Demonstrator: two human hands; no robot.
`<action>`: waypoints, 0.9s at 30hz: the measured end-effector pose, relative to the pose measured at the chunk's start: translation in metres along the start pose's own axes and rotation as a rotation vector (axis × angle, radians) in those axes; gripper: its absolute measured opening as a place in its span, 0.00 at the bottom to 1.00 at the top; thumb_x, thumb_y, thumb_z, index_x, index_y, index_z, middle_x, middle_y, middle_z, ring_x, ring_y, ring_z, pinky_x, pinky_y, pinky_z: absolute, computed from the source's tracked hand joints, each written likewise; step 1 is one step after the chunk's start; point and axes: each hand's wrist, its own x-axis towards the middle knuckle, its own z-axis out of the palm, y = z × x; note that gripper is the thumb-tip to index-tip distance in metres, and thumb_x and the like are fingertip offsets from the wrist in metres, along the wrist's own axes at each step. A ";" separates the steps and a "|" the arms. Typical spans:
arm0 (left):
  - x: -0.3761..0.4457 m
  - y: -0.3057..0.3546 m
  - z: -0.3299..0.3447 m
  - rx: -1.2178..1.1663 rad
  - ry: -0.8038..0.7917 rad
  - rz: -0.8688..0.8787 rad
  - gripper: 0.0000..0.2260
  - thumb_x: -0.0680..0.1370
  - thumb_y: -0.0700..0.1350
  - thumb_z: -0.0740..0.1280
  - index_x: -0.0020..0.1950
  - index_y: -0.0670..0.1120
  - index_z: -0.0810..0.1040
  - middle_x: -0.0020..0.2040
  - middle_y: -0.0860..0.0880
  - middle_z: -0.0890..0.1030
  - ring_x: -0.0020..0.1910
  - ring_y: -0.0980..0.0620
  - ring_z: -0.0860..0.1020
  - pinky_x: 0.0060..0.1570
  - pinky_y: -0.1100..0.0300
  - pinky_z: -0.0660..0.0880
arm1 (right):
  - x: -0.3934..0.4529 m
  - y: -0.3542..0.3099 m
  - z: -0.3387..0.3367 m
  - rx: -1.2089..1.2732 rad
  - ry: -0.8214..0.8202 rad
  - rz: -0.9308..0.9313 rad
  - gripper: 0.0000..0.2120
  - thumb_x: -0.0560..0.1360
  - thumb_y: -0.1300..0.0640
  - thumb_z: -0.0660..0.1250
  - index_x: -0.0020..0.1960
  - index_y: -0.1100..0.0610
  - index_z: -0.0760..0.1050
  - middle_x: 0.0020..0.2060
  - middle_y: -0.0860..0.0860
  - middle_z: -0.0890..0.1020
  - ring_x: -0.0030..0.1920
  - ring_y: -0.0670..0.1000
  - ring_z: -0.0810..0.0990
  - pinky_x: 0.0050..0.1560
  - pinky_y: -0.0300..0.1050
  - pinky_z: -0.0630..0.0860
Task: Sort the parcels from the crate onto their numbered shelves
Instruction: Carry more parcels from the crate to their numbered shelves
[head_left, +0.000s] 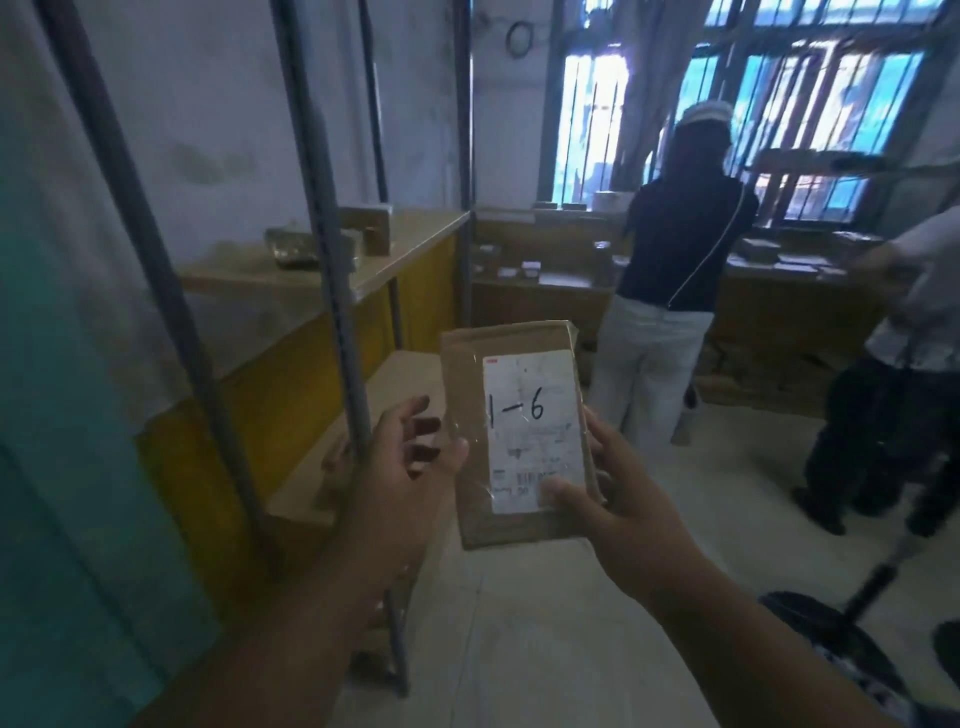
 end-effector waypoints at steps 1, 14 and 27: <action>0.022 -0.003 0.020 -0.012 -0.022 0.006 0.18 0.78 0.52 0.69 0.64 0.65 0.67 0.60 0.59 0.77 0.56 0.58 0.78 0.45 0.59 0.79 | 0.020 0.007 -0.015 -0.009 0.022 -0.009 0.34 0.74 0.46 0.72 0.74 0.31 0.60 0.69 0.40 0.74 0.68 0.50 0.75 0.58 0.54 0.81; 0.279 -0.009 0.200 0.140 0.115 0.067 0.21 0.77 0.52 0.69 0.68 0.59 0.67 0.58 0.65 0.75 0.52 0.64 0.76 0.44 0.65 0.74 | 0.323 0.068 -0.165 -0.012 -0.070 -0.103 0.32 0.75 0.49 0.72 0.72 0.31 0.62 0.63 0.35 0.75 0.65 0.48 0.77 0.58 0.53 0.82; 0.500 -0.009 0.206 0.250 0.369 0.184 0.21 0.77 0.50 0.71 0.67 0.60 0.69 0.61 0.63 0.76 0.55 0.66 0.77 0.54 0.64 0.76 | 0.594 0.082 -0.148 0.082 -0.268 -0.264 0.33 0.75 0.46 0.72 0.75 0.34 0.61 0.66 0.42 0.78 0.64 0.51 0.79 0.57 0.57 0.81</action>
